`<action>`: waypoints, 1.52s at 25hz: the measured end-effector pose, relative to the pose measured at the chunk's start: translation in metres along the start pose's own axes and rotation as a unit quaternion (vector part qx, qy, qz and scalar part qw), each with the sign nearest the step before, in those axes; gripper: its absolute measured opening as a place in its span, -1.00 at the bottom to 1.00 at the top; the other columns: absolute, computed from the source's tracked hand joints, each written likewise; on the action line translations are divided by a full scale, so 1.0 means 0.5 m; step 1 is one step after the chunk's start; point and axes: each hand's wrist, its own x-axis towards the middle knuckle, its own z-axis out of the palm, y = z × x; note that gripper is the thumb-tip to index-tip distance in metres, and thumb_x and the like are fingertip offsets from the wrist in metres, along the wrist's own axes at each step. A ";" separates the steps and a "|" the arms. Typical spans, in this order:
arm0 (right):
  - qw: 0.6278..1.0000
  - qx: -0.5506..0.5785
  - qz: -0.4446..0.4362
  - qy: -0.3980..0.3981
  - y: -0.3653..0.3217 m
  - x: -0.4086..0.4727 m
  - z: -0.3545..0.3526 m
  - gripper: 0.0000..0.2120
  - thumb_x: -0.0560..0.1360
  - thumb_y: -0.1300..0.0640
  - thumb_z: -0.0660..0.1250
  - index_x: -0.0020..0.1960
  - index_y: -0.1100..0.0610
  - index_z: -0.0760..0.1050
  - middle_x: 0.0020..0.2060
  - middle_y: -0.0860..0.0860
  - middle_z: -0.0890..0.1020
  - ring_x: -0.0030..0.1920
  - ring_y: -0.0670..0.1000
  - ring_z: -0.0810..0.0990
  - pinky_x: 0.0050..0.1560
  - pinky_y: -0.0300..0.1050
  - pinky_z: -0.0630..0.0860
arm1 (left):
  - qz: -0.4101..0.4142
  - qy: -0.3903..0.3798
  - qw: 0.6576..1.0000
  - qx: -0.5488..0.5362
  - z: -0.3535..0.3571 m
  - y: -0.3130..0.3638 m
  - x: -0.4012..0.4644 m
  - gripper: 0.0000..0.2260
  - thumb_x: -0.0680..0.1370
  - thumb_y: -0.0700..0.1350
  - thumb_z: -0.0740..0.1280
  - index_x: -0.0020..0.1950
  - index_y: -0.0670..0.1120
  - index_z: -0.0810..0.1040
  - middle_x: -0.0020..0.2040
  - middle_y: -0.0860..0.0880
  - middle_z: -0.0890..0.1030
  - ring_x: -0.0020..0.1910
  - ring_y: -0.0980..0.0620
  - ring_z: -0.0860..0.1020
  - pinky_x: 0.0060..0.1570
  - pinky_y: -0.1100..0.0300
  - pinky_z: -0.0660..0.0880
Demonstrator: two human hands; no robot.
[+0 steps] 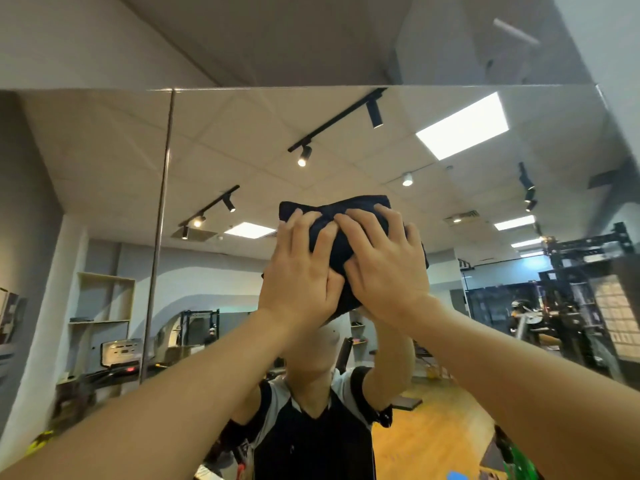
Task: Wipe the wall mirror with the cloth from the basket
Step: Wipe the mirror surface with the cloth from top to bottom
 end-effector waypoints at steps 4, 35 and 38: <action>1.000 -0.008 0.017 0.003 0.119 -0.034 -0.021 -0.52 0.53 0.03 0.17 0.42 0.10 0.49 0.35 0.06 0.57 0.38 0.27 0.46 0.18 0.22 0.46 | 0.020 0.002 1.000 -0.007 0.065 0.095 0.050 -0.49 0.51 -0.04 0.17 0.47 -0.11 0.33 0.45 -0.20 0.32 0.49 -0.28 0.26 0.26 -0.30 0.51; 0.999 -0.024 0.015 0.019 0.980 -0.085 -0.120 -0.59 0.56 0.03 0.08 0.38 0.07 0.35 0.25 0.11 0.53 0.15 0.25 0.44 -0.03 0.22 0.52 | 0.063 -0.017 0.997 0.029 0.462 0.722 0.497 -0.51 0.63 0.05 0.16 0.55 0.00 0.20 0.54 -0.18 0.21 0.59 -0.27 0.11 0.61 -0.20 0.02; 0.999 -0.027 0.028 0.012 0.977 -0.018 -0.106 -0.56 0.57 0.04 0.10 0.43 0.06 0.37 0.27 0.10 0.52 0.19 0.26 0.43 0.03 0.24 0.49 | 0.060 0.000 0.998 0.034 0.442 0.690 0.553 -0.52 0.63 0.05 0.16 0.54 -0.03 0.25 0.48 -0.18 0.28 0.53 -0.23 0.20 0.58 -0.17 0.10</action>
